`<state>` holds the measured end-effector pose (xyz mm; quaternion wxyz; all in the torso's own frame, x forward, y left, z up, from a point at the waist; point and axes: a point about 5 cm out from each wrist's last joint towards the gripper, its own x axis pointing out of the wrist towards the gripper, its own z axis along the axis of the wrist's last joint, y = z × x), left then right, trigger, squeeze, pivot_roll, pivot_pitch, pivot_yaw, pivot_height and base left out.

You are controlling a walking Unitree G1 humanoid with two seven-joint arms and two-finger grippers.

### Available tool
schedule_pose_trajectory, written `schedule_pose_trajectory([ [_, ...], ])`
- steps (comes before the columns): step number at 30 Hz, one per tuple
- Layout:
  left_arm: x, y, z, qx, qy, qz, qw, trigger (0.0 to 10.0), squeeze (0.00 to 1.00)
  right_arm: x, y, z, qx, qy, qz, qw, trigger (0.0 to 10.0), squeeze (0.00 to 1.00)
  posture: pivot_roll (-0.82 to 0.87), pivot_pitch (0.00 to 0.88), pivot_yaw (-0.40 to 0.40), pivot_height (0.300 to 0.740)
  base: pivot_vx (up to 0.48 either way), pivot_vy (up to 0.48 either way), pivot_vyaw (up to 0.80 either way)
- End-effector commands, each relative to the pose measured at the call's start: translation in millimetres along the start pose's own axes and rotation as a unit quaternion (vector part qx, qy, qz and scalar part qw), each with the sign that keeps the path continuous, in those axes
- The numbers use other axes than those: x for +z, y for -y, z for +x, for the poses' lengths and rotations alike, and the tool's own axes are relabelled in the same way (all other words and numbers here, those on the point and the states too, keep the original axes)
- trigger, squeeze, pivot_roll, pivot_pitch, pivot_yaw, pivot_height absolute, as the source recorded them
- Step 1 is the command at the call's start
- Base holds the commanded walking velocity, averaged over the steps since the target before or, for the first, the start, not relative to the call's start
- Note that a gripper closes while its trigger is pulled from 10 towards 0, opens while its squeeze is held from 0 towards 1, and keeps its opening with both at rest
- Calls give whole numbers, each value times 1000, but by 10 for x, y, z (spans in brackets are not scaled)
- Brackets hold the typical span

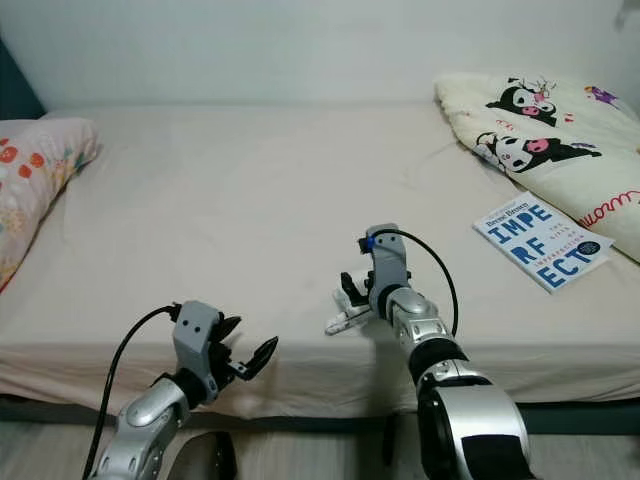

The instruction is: Clean up the room

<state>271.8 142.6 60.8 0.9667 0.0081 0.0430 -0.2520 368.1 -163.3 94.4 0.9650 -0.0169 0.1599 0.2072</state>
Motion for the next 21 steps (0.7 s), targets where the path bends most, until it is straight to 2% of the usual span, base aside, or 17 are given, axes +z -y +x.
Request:
schedule_pose_trajectory([
  [1,-14,30,-12,-1,-8,-4,1000,10000,0,27,108,-89,31,10,-29,999,10000,0,57,122,5,484,0,0,0],
  [2,-14,30,-12,-1,-8,-4,1000,10000,0,27,108,-89,31,10,-29,999,10000,0,57,122,5,484,0,0,0],
  [3,-8,44,-12,-2,-8,-5,1000,10000,0,7,241,-194,51,-4,-58,997,10000,0,58,123,4,484,0,0,0],
  [5,-8,44,-12,-2,-8,-5,1000,10000,0,7,241,-194,51,-4,-58,997,10000,0,58,123,4,484,0,0,0],
  [6,-3,54,-14,-4,-8,-5,1000,10000,0,-16,355,-289,64,-23,-81,994,10000,0,54,126,2,484,0,0,0],
  [7,-3,54,-14,-4,-8,-5,1000,10000,0,-16,355,-289,64,-23,-81,994,10000,0,54,126,2,484,0,0,0],
  [9,3,74,-45,-5,-11,-7,1000,10000,0,-33,664,-513,40,-78,-158,984,10000,0,56,131,-1,484,0,0,0],
  [10,3,74,-45,-5,-11,-7,1000,10000,0,-33,664,-513,40,-78,-158,984,10000,0,56,131,-1,484,0,0,0],
  [11,5,78,-59,-5,-12,-8,1000,10000,0,-10,756,-572,17,-84,-180,980,10000,0,57,133,1,484,0,0,0],
  [13,10,85,-72,-5,-14,-8,1000,10000,0,13,800,-594,-2,-77,-186,980,10000,0,60,137,3,484,0,0,0],
  [16,22,89,-86,-7,-18,-7,1000,10000,0,3,768,-571,-9,-58,-172,983,10000,0,64,139,9,484,0,0,0],
  [19,41,90,-91,-11,-21,-3,1000,10000,0,-134,605,-497,16,-51,-157,986,10000,0,73,139,21,484,0,0,0],
  [21,54,91,-93,-15,-23,0,1000,10000,0,-238,515,-460,28,-68,-166,983,10000,0,78,138,31,484,0,0,0],
])
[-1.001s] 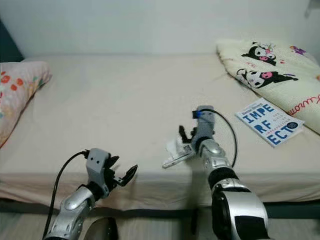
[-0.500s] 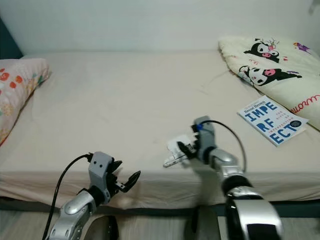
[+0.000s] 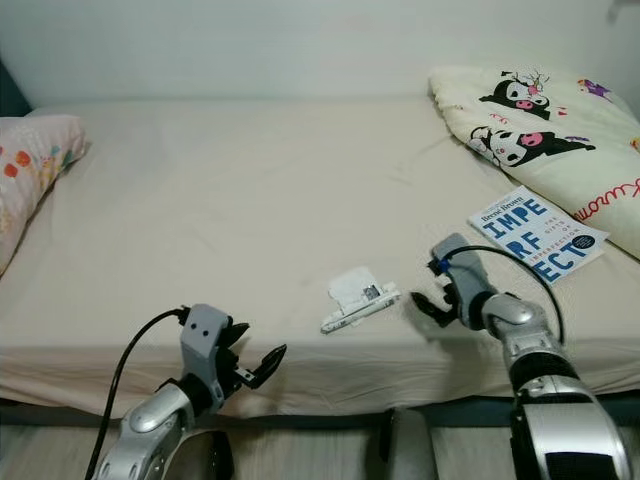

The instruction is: Clean up the room

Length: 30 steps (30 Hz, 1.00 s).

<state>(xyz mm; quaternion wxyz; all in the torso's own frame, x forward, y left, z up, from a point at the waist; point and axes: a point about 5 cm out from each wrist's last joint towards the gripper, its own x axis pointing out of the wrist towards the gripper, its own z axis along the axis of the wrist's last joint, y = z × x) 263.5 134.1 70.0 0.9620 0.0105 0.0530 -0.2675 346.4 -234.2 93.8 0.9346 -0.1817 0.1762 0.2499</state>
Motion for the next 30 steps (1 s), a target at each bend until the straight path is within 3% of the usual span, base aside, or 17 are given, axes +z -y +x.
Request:
schedule_pose_trajectory([
  [1,-32,-24,-53,0,-13,1,1000,10000,0,-104,-112,33,13,-24,-14,1000,10000,0,78,138,32,484,0,0,0],
  [5,-24,-27,-49,-2,-14,3,1000,10000,0,-181,-185,76,-1,-60,-42,997,10000,0,74,136,35,484,0,0,0],
  [6,-21,-33,-41,-3,-15,3,1000,10000,0,-109,-294,184,-23,-17,46,999,10000,0,69,132,37,484,0,0,0],
  [8,-21,-33,-41,-3,-15,3,1000,10000,0,-109,-294,184,-23,-17,46,999,10000,0,69,132,37,484,0,0,0],
  [9,-11,-25,-30,-5,-15,2,1000,10000,0,30,-384,285,-33,51,163,985,10000,0,70,129,38,484,0,0,0],
  [10,-11,-25,-30,-5,-15,2,1000,10000,0,30,-384,285,-33,51,163,985,10000,0,70,129,38,484,0,0,0],
  [11,-2,-13,-23,-6,-15,2,1000,10000,0,112,-447,343,-33,83,217,972,10000,0,70,129,38,484,0,0,0],
  [12,-2,-13,-23,-6,-15,2,1000,10000,0,112,-447,343,-33,83,217,972,10000,0,70,129,38,484,0,0,0],
  [14,5,19,-12,-13,-14,3,1000,10000,0,241,-644,486,-33,110,299,947,10000,0,70,121,42,484,0,0,0],
  [20,2,35,-8,-17,-16,3,1000,10000,0,292,-886,618,-37,80,326,941,10000,0,70,112,37,484,0,0,0],
  [22,4,37,-2,-17,-15,3,1000,10000,0,358,-1051,691,-22,75,356,931,10000,0,71,107,32,484,0,0,0],
  [30,1,65,-1,-19,-14,1,1000,10000,0,426,-1145,750,-24,59,403,913,10000,0,61,104,27,484,0,0,0],
])
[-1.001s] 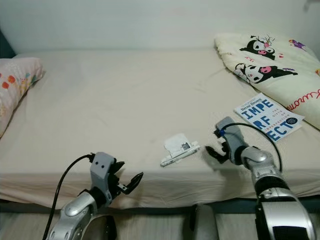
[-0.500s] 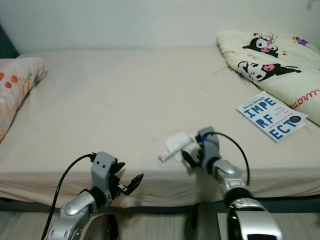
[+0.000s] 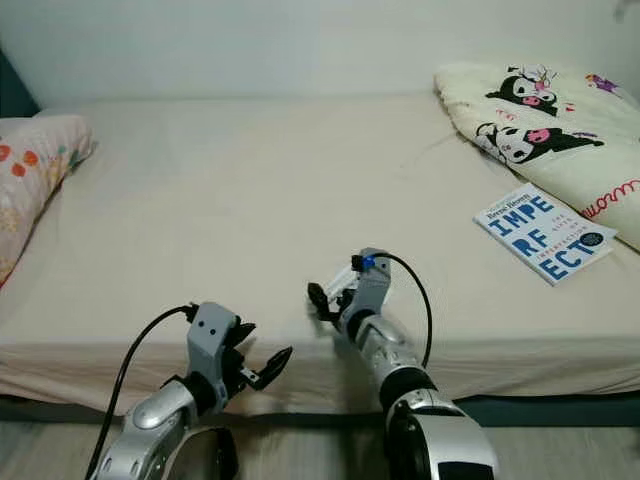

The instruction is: Clean up the room

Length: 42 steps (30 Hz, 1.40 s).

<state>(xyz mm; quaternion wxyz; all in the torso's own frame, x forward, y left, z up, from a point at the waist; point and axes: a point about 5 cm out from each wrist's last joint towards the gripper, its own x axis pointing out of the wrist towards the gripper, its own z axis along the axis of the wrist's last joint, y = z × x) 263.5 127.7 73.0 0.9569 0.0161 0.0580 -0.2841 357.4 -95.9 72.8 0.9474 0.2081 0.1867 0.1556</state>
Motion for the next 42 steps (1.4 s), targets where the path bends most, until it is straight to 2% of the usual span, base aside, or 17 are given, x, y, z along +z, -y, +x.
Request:
schedule_pose_trajectory([
  [1,-32,11,-30,-2,-8,-4,1000,10000,0,-30,-16,11,-10,-11,18,1000,10000,0,61,104,27,484,0,0,0],
  [3,-37,21,-32,-3,-8,-5,1000,10000,0,-7,-5,18,-24,-11,27,999,10000,0,57,106,25,484,0,0,0],
  [4,-44,39,-33,-4,-9,-7,1000,10000,0,137,-3,45,-50,10,64,997,10000,0,57,105,23,484,0,0,0],
  [8,-44,50,-36,-6,-9,-7,1000,10000,0,247,10,61,-81,19,73,994,10000,0,56,109,21,484,0,0,0],
  [12,-48,59,-49,-8,-10,-7,1000,10000,0,311,54,66,-148,1,44,988,10000,0,58,114,21,484,0,0,0],
  [15,-49,64,-67,-8,-10,-6,1000,10000,0,380,17,86,-150,7,48,988,10000,0,66,120,20,484,0,0,0],
  [18,-53,68,-87,-10,-13,-4,1000,10000,0,420,-26,105,-150,-2,28,988,10000,0,71,123,20,484,0,0,0],
  [20,-57,71,-120,-10,-15,-2,1000,10000,0,485,-46,115,-160,-13,-66,985,10000,0,82,134,17,484,0,0,0],
  [21,-57,72,-135,-9,-15,-2,1000,10000,0,510,-47,116,-166,-15,-97,981,10000,0,83,135,18,484,0,0,0],
  [23,-58,73,-144,-9,-15,-2,1000,10000,0,525,-47,116,-170,-15,-113,979,10000,0,83,135,18,484,0,0,0],
  [28,-80,108,-245,-12,-23,-2,1000,10000,0,690,-60,120,-186,-5,-107,977,10000,0,92,168,20,484,0,0,0],
  [33,-86,143,-331,-19,-31,-3,999,10000,0,684,-76,125,-196,-20,-120,973,10000,0,96,191,25,484,0,0,0],
  [42,-2,125,-521,-13,-36,6,999,10000,0,695,-105,135,-193,-16,-116,974,10000,0,123,238,43,484,0,0,0],
])
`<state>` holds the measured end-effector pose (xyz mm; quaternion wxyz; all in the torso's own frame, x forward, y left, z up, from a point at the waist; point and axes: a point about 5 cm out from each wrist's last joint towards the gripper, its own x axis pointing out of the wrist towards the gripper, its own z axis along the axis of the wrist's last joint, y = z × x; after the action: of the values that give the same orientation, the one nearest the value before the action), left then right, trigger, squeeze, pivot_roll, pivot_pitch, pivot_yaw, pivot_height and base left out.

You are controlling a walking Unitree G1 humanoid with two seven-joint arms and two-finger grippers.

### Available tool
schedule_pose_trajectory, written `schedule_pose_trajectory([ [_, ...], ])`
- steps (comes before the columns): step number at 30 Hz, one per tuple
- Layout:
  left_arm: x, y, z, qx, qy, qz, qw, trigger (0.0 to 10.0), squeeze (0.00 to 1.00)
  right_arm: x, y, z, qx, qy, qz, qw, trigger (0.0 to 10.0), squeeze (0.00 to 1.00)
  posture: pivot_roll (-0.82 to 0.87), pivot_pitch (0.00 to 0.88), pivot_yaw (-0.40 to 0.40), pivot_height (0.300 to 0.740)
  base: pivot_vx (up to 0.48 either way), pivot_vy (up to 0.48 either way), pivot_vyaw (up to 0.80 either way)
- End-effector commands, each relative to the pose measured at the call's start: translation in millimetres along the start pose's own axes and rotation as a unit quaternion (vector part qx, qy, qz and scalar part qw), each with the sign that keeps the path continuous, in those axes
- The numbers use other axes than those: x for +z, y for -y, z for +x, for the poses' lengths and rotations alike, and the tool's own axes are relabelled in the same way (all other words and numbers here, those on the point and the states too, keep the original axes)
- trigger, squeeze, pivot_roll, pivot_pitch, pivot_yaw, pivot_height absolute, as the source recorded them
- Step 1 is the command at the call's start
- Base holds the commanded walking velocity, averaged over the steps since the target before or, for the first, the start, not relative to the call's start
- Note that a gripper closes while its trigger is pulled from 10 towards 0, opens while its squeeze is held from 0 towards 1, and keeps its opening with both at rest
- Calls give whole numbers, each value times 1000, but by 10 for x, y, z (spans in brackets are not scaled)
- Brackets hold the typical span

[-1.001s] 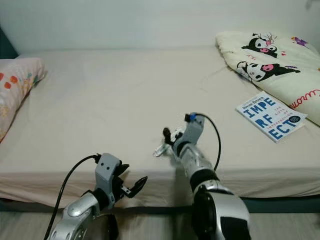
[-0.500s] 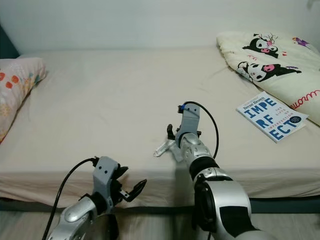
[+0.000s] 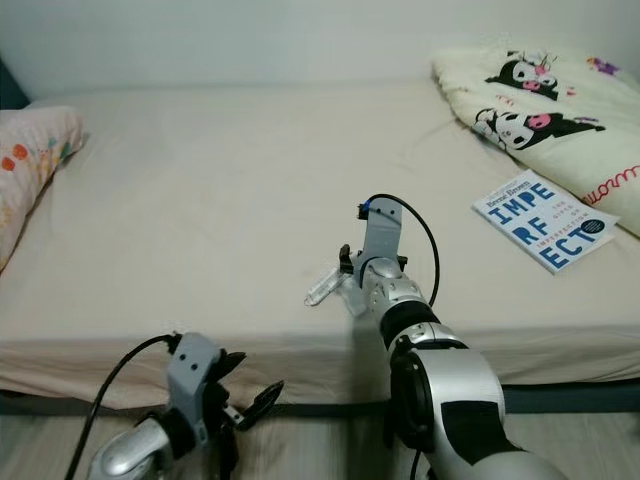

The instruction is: Clean up the room

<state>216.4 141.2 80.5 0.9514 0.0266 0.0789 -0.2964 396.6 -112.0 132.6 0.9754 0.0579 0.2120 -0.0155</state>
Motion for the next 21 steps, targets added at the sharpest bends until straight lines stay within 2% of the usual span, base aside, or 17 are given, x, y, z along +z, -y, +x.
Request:
schedule_pose_trajectory([
  [1,-22,-18,-46,0,-13,1,1000,10000,0,-12,-67,-4,8,-8,-6,1000,10000,0,123,238,43,484,0,0,0],
  [3,45,-22,-120,6,-9,5,1000,10000,0,-13,-83,-5,16,-9,-9,1000,10000,0,141,286,49,484,0,0,0],
  [7,124,-4,-220,13,-7,8,1000,10000,0,-24,-94,-5,29,-9,-34,999,10000,0,147,314,49,484,0,0,0],
  [15,196,33,-265,15,-6,6,1000,10000,0,-58,-64,-3,28,-20,-50,998,10000,0,142,338,43,484,0,0,0],
  [16,214,37,-264,15,-5,5,1000,10000,0,-63,-66,-3,33,-21,-53,998,0,0,142,344,37,484,0,0,0],
  [21,248,36,-265,20,-5,2,1000,10000,0,-75,-95,-6,44,-22,-59,997,0,0,132,337,27,484,0,0,0],
])
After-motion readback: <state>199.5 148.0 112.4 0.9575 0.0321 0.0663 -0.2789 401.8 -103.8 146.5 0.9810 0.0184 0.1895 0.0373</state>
